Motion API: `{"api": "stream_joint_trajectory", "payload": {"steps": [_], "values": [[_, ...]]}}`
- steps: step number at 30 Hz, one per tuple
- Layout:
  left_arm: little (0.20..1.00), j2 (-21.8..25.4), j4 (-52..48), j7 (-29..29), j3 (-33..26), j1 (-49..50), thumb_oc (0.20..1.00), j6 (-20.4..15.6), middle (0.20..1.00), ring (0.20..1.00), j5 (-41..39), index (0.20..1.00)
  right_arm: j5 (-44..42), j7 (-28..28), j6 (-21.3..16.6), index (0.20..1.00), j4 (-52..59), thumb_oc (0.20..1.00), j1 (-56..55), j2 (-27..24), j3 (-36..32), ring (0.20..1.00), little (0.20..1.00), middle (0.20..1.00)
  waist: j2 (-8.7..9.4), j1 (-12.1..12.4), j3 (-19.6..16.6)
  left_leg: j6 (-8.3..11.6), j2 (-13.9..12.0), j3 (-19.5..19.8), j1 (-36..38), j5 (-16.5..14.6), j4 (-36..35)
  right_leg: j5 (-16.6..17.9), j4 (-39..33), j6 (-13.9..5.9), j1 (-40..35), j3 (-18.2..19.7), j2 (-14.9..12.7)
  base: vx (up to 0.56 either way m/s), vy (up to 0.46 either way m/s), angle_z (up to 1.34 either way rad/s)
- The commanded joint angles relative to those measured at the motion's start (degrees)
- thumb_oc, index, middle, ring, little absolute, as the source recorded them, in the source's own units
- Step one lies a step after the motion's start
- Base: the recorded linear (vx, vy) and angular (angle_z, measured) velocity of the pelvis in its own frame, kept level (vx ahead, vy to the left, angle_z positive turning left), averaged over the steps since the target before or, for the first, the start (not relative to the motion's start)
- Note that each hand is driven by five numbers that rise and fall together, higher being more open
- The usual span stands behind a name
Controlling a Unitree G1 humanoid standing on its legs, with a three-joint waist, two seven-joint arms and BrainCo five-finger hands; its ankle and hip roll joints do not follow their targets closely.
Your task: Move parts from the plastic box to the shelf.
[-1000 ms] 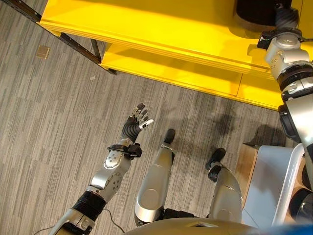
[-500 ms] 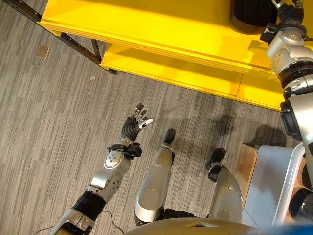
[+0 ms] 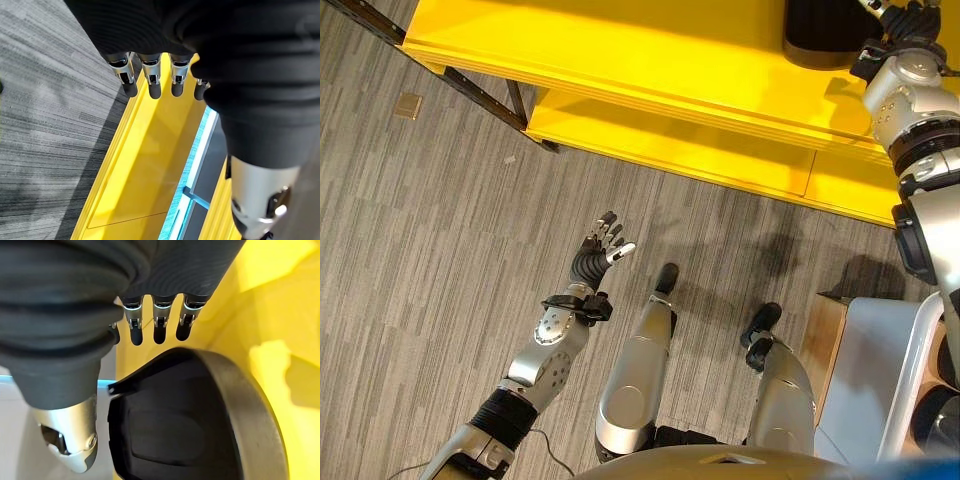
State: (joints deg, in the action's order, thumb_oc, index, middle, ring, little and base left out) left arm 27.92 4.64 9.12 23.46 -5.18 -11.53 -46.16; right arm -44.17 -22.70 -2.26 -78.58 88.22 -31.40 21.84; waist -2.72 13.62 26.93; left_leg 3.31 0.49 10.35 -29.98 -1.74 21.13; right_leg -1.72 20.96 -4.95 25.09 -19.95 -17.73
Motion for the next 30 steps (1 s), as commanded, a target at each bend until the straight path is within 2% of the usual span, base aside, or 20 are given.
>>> {"api": "stream_joint_trajectory", "payload": {"steps": [1,19,30], "values": [[1.0,3.9,-3.7,-0.2,0.5,-0.3,1.0,-2.2,1.0,1.0,0.0,1.0,0.3,0.2,-3.1,1.0,1.4,1.0,3.4,-0.2,1.4,1.0,1.0,1.0,0.6,1.0,0.0,-0.81,-1.9,-2.0,0.4,-8.0,4.9,-5.5,1.5,-2.22,-4.0,3.1,1.1,0.0,0.0,0.0],[1.0,3.8,-3.5,-0.1,0.3,0.0,1.0,-2.0,1.0,1.0,0.0,1.0,-1.1,1.5,-2.5,1.0,0.4,1.0,0.0,3.7,-1.2,1.0,1.0,1.0,0.61,1.7,0.8,-1.01,-1.6,-1.8,0.1,-7.8,5.1,-5.6,1.5,-2.2,-4.3,2.7,1.1,0.0,0.0,0.0],[1.0,4.2,-3.4,-0.1,0.3,0.1,1.0,-2.0,1.0,1.0,-0.3,1.0,-1.5,2.0,-2.8,1.0,1.6,1.0,0.2,5.9,-0.6,1.0,1.0,1.0,0.97,1.5,1.0,-1.06,-1.7,-1.9,0.0,-8.0,5.4,-5.5,1.6,-2.12,-4.2,2.8,1.2,0.0,0.0,0.0]]}}
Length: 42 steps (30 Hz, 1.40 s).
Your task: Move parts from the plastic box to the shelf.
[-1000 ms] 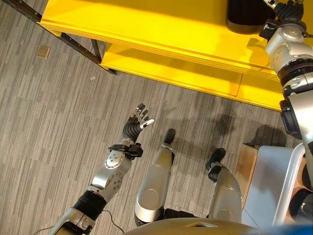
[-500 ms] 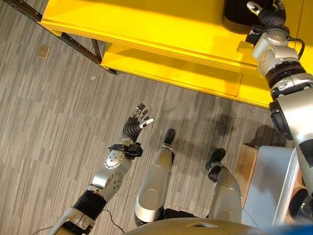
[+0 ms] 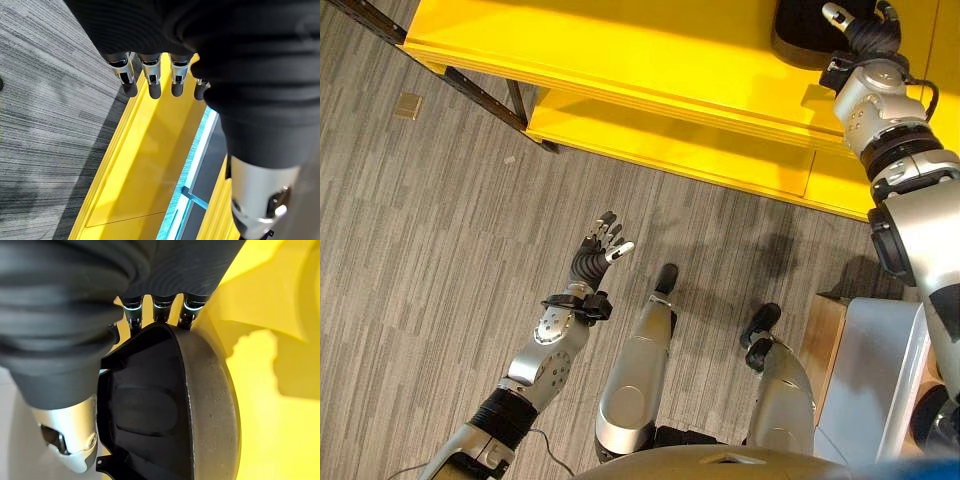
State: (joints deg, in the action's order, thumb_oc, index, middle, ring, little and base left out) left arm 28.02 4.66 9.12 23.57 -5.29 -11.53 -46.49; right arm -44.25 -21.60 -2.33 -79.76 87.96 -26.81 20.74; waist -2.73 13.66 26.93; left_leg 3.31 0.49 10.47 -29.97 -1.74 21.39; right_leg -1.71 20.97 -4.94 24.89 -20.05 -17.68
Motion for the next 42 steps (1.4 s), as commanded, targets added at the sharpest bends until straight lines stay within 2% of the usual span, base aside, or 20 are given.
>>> {"api": "stream_joint_trajectory", "payload": {"steps": [1,16,18,19,20,21,25,38,40,42], "values": [[1.0,4.1,-3.5,-0.1,0.1,0.2,1.0,-2.0,1.0,1.0,0.0,1.0,-1.5,0.8,-2.9,1.0,3.0,1.0,0.7,1.4,0.7,1.0,1.0,1.0,1.04,1.5,1.0,-1.05,-1.7,-2.0,-0.1,-8.0,5.2,-5.5,1.5,-2.13,-4.0,2.9,1.1,0.0,0.0,0.0],[1.0,4.4,-3.2,0.2,0.1,0.0,1.0,-2.1,1.0,1.0,-0.1,1.0,5.0,-1.6,-2.7,1.0,4.4,1.0,2.4,-2.9,4.0,1.0,1.0,1.0,2.1,0.5,0.7,-0.87,-2.1,-2.2,0.8,-8.0,4.8,-5.4,1.2,-2.1,-4.7,2.9,1.4,0.0,0.0,0.0],[1.0,4.3,-3.2,0.1,0.0,0.1,1.0,-2.2,1.0,1.0,0.1,1.0,7.5,-1.9,-2.8,1.0,6.3,1.0,2.6,-3.5,5.5,1.0,1.0,1.0,2.53,0.2,0.6,-0.77,-2.3,-2.3,1.0,-7.9,4.7,-5.3,1.2,-2.08,-4.8,3.0,1.6,-0.04,0.012,-0.01],[1.0,4.4,-3.2,0.1,-0.1,0.0,1.0,-2.2,1.0,1.0,0.1,1.0,8.0,-2.2,-2.9,1.0,6.7,1.0,2.7,-3.7,5.9,1.0,1.0,1.0,2.66,-0.1,0.8,-0.98,-2.0,-2.4,0.3,-6.4,4.6,-4.1,0.9,-1.65,-4.3,2.7,1.3,0.0,0.0,0.0],[1.0,4.4,-3.2,0.1,0.0,0.0,1.0,-2.1,1.0,1.0,0.0,1.0,8.8,-2.4,-2.9,1.0,7.3,1.0,2.8,-3.7,6.3,1.0,1.0,1.0,2.85,-0.2,0.5,-0.75,-2.3,-2.3,1.0,-7.8,4.6,-5.2,1.1,-2.05,-4.8,3.2,1.7,-0.1,0.027,-0.04],[1.0,4.4,-2.9,-0.1,0.1,-0.1,1.0,-2.1,1.0,1.0,0.1,1.0,9.7,-2.9,-3.2,1.0,8.5,1.0,3.0,-3.8,6.9,1.0,1.0,1.0,3.15,-0.7,0.5,-0.83,-2.3,-2.6,0.8,-6.3,4.3,-4.0,0.7,-1.63,-4.4,2.9,1.6,0.0,0.0,0.0],[1.0,4.8,-2.8,-0.2,-0.4,0.1,1.0,-2.3,1.0,1.0,0.1,1.0,11.8,-3.5,-3.4,1.0,11.2,1.0,2.9,-4.0,7.8,1.0,1.0,1.0,3.77,-1.6,-0.1,-0.61,-2.6,-2.8,1.7,-6.2,4.0,-3.9,0.5,-1.64,-5.0,3.1,1.9,-0.03,0.006,-0.07],[1.0,5.4,-2.6,-0.7,-2.0,1.7,1.0,-1.8,1.0,1.0,-0.1,1.0,14.0,-5.1,-4.0,1.0,17.2,1.0,0.0,-2.0,6.0,1.0,1.0,1.0,4.95,-2.9,-2.2,-0.49,-3.1,-3.1,4.8,-5.8,2.0,-2.9,-2.5,-1.67,-8.2,3.2,2.5,0.0,-0.002,-0.03],[1.0,5.2,-2.2,-0.5,-2.5,2.1,1.0,-1.7,1.0,1.0,-0.1,1.0,13.2,-5.3,-4.7,1.0,20.7,1.0,-2.2,-1.0,4.6,1.0,1.0,1.0,5.34,-3.3,-2.7,-0.5,-3.3,-3.3,5.7,-5.5,1.2,-2.5,-3.5,-1.73,-9.0,3.3,2.7,0.02,-0.002,-0.13],[1.0,4.4,-1.9,-0.2,-3.6,2.8,1.0,-1.3,1.0,1.0,0.0,1.0,12.8,-5.7,-6.0,1.0,29.4,1.0,-8.0,0.4,1.8,1.0,1.0,1.0,6.0,-4.1,-3.9,-0.51,-3.6,-3.7,7.7,-4.6,-1.3,-1.4,-6.5,-1.87,-11.1,3.3,3.1,0.03,0.004,-0.16]]}}
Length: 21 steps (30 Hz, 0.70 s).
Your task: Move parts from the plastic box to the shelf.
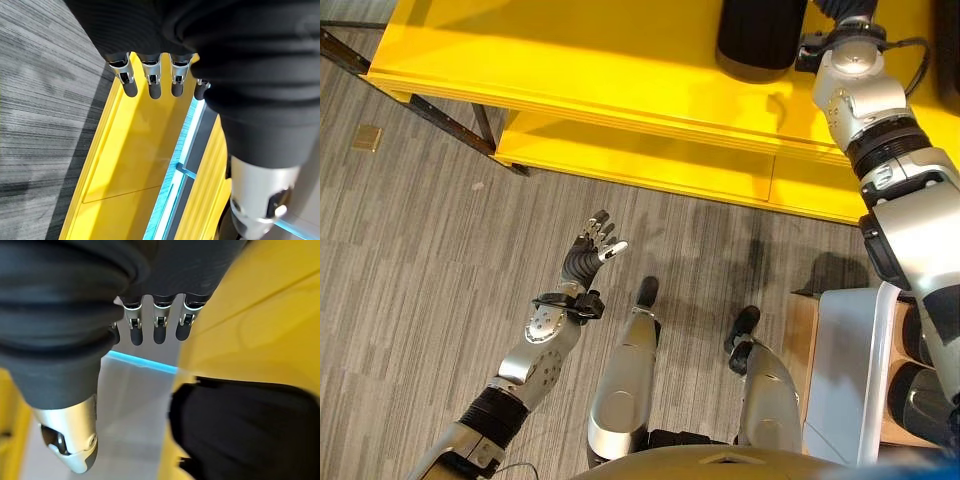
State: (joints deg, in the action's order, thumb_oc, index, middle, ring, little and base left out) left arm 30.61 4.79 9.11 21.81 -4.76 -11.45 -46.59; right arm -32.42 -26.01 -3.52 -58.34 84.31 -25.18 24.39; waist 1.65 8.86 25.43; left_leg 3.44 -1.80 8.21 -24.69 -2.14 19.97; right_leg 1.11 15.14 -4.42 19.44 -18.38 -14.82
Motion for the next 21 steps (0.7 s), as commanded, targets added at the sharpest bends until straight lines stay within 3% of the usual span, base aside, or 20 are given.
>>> {"api": "stream_joint_trajectory", "payload": {"steps": [1,2,4,5,9,13,14,16,18,20,21], "values": [[1.0,1.9,-2.1,-0.2,-1.8,2.4,1.0,-1.4,1.0,1.0,0.1,1.0,1.1,-1.3,-4.7,1.0,8.1,1.0,-4.5,-1.2,-1.9,1.0,1.0,1.0,1.64,0.7,-2.5,-0.64,-1.3,-1.5,2.6,-4.2,0.0,-4.2,-0.8,-2.39,-5.8,1.6,0.2,0.04,0.006,-0.11],[1.0,1.2,-2.3,-0.1,-2.6,3.0,1.0,-1.0,1.0,1.0,0.2,1.0,0.5,-1.1,-5.9,1.0,16.5,1.0,-10.5,-1.0,-4.2,1.0,1.0,1.0,2.05,-0.1,-3.4,-0.75,-1.5,-1.7,4.1,-3.4,-2.1,-3.3,-2.9,-2.6,-7.4,1.4,0.3,0.05,0.01,-0.08],[1.0,1.1,-2.3,0.0,-3.0,3.6,1.0,-0.5,1.0,1.0,0.4,1.0,1.2,-1.1,-5.7,1.0,20.4,1.0,-13.8,-0.7,-5.5,1.0,1.0,1.0,2.27,-0.5,-4.2,-0.86,-1.4,-1.7,4.9,-2.7,-3.4,-2.5,-4.3,-2.76,-8.2,1.2,0.2,0.05,0.023,-0.08],[1.0,0.0,-2.2,0.0,-4.1,4.9,1.0,0.1,1.0,1.0,0.7,1.0,1.1,-0.4,-6.8,1.0,28.1,1.0,-22.3,0.5,-8.1,1.0,1.0,1.0,2.3,-1.0,-5.4,-0.91,-1.5,-2.1,7.0,-2.3,-5.6,-1.8,-6.7,-3.18,-10.2,1.0,0.1,0.03,0.029,-0.05],[1.0,-1.5,-2.4,-0.1,-4.8,6.3,1.0,1.1,1.0,1.0,1.6,1.0,1.8,1.4,-6.8,1.0,37.3,1.0,-34.3,4.0,-10.5,1.0,1.0,1.0,2.68,-1.8,-7.3,-1.3,-0.9,-2.6,9.0,-2.2,-6.8,-0.2,-9.6,-3.83,-12.8,0.4,-0.4,0.04,0.067,-0.02],[1.0,-3.4,-3.0,-0.3,-6.8,8.6,1.0,2.2,1.0,1.0,3.3,1.0,1.3,5.7,-6.5,1.0,48.2,1.0,-49.3,7.6,-11.1,1.0,1.0,1.0,3.04,-2.7,-9.8,-2.48,0.4,-4.2,11.3,-4.2,-6.2,1.4,-11.3,-5.03,-15.1,1.0,-1.8,0.06,0.145,-0.07],[1.0,-4.2,-3.2,-0.2,-7.1,9.1,1.0,2.5,1.0,1.0,4.0,1.0,-2.1,7.6,-7.4,1.0,50.6,1.0,-54.4,9.9,-11.3,1.0,1.0,1.0,3.08,-2.9,-10.2,-2.83,1.0,-4.7,11.9,-5.0,-5.6,1.9,-11.6,-5.37,-16.1,1.3,-2.4,0.06,0.193,-0.16],[1.0,-5.9,-3.1,-0.8,-9.0,10.4,1.0,3.2,1.0,1.0,6.0,1.0,-4.7,12.8,-6.5,1.0,57.4,1.0,-65.7,9.9,-12.4,1.0,1.0,1.0,3.33,-4.3,-11.8,-3.74,2.8,-5.6,12.3,-6.9,-3.6,3.4,-11.6,-6.38,-17.0,1.8,-4.3,0.05,0.251,-0.11],[1.0,-6.2,-3.1,-1.1,-9.5,10.9,1.0,3.3,1.0,1.0,6.9,1.0,-4.8,14.0,-6.2,1.0,58.9,1.0,-68.8,9.6,-12.8,1.0,1.0,1.0,3.44,-4.8,-12.4,-4.08,3.3,-5.9,12.2,-7.6,-2.8,4.1,-11.7,-6.73,-17.3,1.9,-4.9,0.02,0.204,-0.02],[1.0,-6.4,-3.0,-1.9,-10.4,11.2,1.0,3.4,1.0,1.0,8.4,1.0,-6.7,16.7,-5.8,1.0,61.1,1.0,-74.4,9.4,-13.8,1.0,1.0,1.0,3.63,-5.8,-12.9,-4.8,4.5,-6.5,11.9,-8.6,-1.5,6.1,-12.0,-7.36,-17.1,3.0,-6.0,-0.03,0.237,-0.02],[1.0,-5.8,-2.7,-2.0,-11.1,10.7,1.0,3.1,1.0,1.0,9.7,1.0,-7.6,18.1,-5.2,1.0,63.0,1.0,-78.2,8.8,-14.0,1.0,1.0,1.0,3.88,-7.1,-12.9,-5.52,5.3,-7.4,11.6,-8.9,-1.3,9.5,-12.1,-7.98,-15.8,4.6,-6.8,-0.09,0.184,-0.05]]}}
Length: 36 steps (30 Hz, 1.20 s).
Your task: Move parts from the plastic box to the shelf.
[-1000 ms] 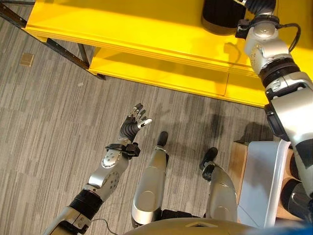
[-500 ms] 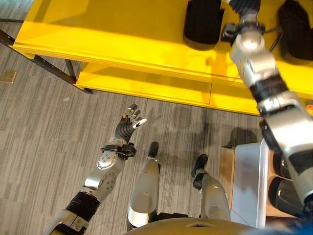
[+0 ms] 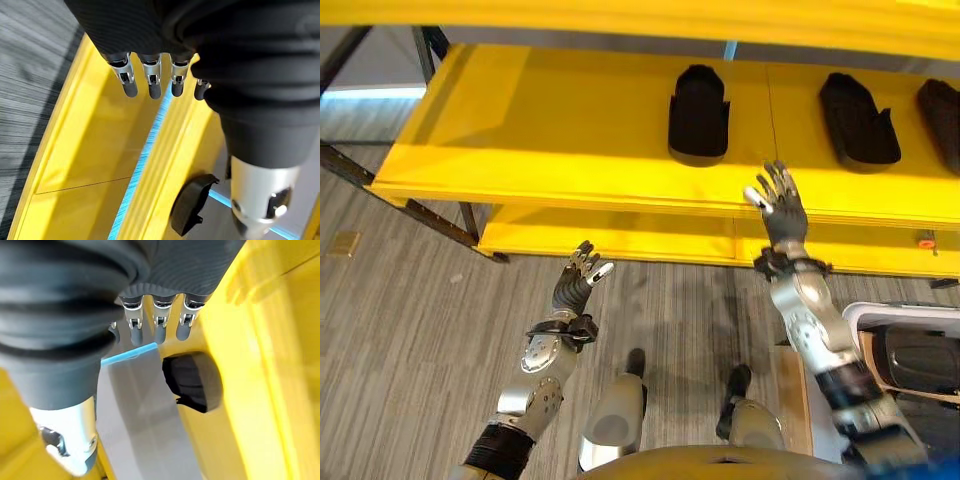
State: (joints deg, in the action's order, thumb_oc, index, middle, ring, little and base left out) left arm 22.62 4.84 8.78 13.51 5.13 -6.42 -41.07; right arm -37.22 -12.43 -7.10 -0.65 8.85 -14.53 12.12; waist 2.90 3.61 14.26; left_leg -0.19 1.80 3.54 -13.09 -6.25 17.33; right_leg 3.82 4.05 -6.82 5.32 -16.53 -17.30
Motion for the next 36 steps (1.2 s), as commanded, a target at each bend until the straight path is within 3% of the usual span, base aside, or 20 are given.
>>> {"api": "stream_joint_trajectory", "payload": {"steps": [1,2,4,5,6,7,9,12,16,19,22,26,28,36], "values": [[1.0,2.4,-2.4,-1.8,-3.3,0.9,1.0,-1.9,1.0,1.0,4.6,1.0,-3.5,5.6,-1.4,1.0,5.2,1.0,-3.8,-1.6,-1.4,1.0,1.0,1.0,2.55,-2.4,-1.7,-2.32,1.8,-3.3,-0.2,-4.6,0.8,8.4,-1.2,-5.79,-0.6,3.6,-4.3,-0.09,0.182,-0.02],[1.0,2.4,-2.4,-1.8,-3.3,0.9,1.0,-1.9,1.0,1.0,4.6,1.0,-3.5,5.6,-1.4,1.0,5.3,1.0,-3.8,-1.6,-1.3,1.0,1.0,1.0,2.58,-2.3,-1.8,-2.34,1.8,-3.5,-0.2,-4.6,0.8,8.4,-1.2,-5.8,-0.5,3.7,-4.3,-0.06,0.111,-0.17],[1.0,3.1,-2.6,-1.9,-4.2,1.3,1.0,-1.9,1.0,1.0,5.5,1.0,-6.5,6.9,-1.0,1.0,5.0,1.0,-5.9,-1.4,-1.3,1.0,1.0,1.0,2.41,-3.3,-1.7,-2.72,1.3,-5.1,0.5,-3.9,-1.5,11.8,-1.9,-6.48,1.2,4.4,-3.9,-0.06,0.121,-0.34],[1.0,3.6,-2.6,-1.8,-5.0,1.7,1.0,-2.0,1.0,1.0,6.1,1.0,-6.4,7.4,-0.6,1.0,5.1,1.0,-6.0,-1.8,-0.8,1.0,1.0,1.0,2.15,-3.3,-1.6,-2.68,0.3,-6.5,1.6,-3.1,-3.7,11.8,-2.1,-6.71,2.3,2.7,-3.2,-0.05,0.129,-0.45],[1.0,3.7,-2.7,-2.0,-5.7,2.0,1.0,-2.2,1.0,1.0,6.4,1.0,-6.0,8.0,-0.3,1.0,5.6,1.0,-6.5,-2.5,-0.8,1.0,1.0,1.0,1.56,-3.4,-1.3,-2.63,-0.5,-7.4,2.8,-2.5,-5.6,10.6,-1.8,-6.81,2.6,1.6,-2.2,-0.08,0.232,-0.84],[1.0,3.8,-2.8,-2.0,-6.8,2.4,1.0,-2.4,1.0,1.0,6.6,1.0,-6.7,8.7,-0.2,1.0,5.3,1.0,-7.7,-2.9,-0.8,1.0,1.0,1.0,0.87,-3.3,-1.3,-2.84,-2.1,-9.9,5.1,-0.7,-9.9,6.8,-0.1,-6.34,2.4,-2.2,-0.5,0.01,0.229,-1.19],[1.0,3.6,-2.8,-2.1,-7.5,3.5,1.0,-2.3,1.0,1.0,6.4,1.0,-7.3,9.4,0.3,1.0,5.1,1.0,-8.2,-3.4,-0.6,1.0,1.0,1.0,0.39,-2.7,-1.5,-2.54,-3.4,-11.5,7.4,-0.8,-12.3,2.6,1.1,-6.05,1.1,-3.8,1.2,0.02,0.137,-1.3],[1.0,3.2,-3.1,-2.3,-8.1,5.1,1.0,-1.9,1.0,1.0,5.7,1.0,-8.4,9.6,0.6,1.0,4.9,1.0,-7.9,-3.4,0.2,1.0,1.0,1.0,0.56,-1.8,-2.1,-3.02,-4.0,-14.6,8.7,-0.7,-13.4,-0.3,4.1,-4.91,-1.2,-5.1,1.2,-0.02,0.041,-0.96],[1.0,3.0,-3.0,-2.7,-8.2,6.2,1.0,-1.5,1.0,1.0,4.9,1.0,-8.7,9.9,1.3,1.0,5.5,1.0,-7.6,-3.7,0.8,1.0,1.0,1.0,0.43,-1.7,-2.7,-3.35,-4.1,-16.8,9.6,-0.9,-13.8,-0.5,5.4,-4.73,-1.8,-3.3,0.9,0.01,-0.006,-0.67],[1.0,3.0,-3.7,-2.6,-9.5,7.4,1.0,-1.2,1.0,1.0,4.7,1.0,-9.0,9.5,1.5,1.0,5.4,1.0,-5.7,-3.5,1.7,1.0,1.0,1.0,0.52,-0.2,-3.3,-2.71,-5.3,-20.9,9.6,-1.6,-12.5,2.8,1.7,-5.92,-4.1,-9.1,-2.3,-0.01,-0.107,-0.72],[1.0,2.1,-3.9,-2.7,-10.7,8.3,1.0,-1.0,1.0,1.0,3.7,1.0,-9.1,9.7,2.3,1.0,5.6,1.0,-5.3,-3.1,2.1,1.0,1.0,1.0,1.13,0.7,-3.1,-1.93,-6.7,-23.2,9.4,-1.6,-11.1,3.5,-1.0,-5.93,-4.8,-10.9,-2.8,-0.03,-0.233,-0.98],[1.0,0.1,-3.3,-3.2,-11.2,9.7,1.0,-0.7,1.0,1.0,3.3,1.0,-9.9,10.7,3.0,1.0,7.2,1.0,-9.2,-4.1,0.9,1.0,1.0,1.0,1.16,-1.0,-3.8,0.5,-10.1,-25.1,9.9,0.5,-11.0,-1.0,-3.3,-4.08,-5.0,-9.4,1.2,0.03,-0.259,-0.5],[1.0,-0.8,-2.7,-3.9,-10.8,10.1,1.0,-0.1,1.0,1.0,3.8,1.0,-10.6,11.0,3.0,1.0,7.6,1.0,-12.2,-4.6,-0.7,1.0,1.0,1.0,0.58,-2.5,-3.9,2.44,-12.3,-26.0,10.9,3.2,-13.0,-3.2,-4.3,-2.79,-5.4,-8.6,3.9,0.02,-0.29,-0.21],[1.0,-3.1,-1.7,-5.1,-9.0,9.8,1.0,0.1,1.0,1.0,4.4,1.0,-10.8,11.0,1.9,1.0,7.6,1.0,-16.5,-5.6,-4.7,1.0,1.0,1.0,-1.19,-5.9,-4.0,6.35,-17.2,-27.7,12.6,9.1,-15.8,-6.5,-7.2,0.4,-5.4,-4.9,10.5,0.01,-0.208,-0.38]]}}
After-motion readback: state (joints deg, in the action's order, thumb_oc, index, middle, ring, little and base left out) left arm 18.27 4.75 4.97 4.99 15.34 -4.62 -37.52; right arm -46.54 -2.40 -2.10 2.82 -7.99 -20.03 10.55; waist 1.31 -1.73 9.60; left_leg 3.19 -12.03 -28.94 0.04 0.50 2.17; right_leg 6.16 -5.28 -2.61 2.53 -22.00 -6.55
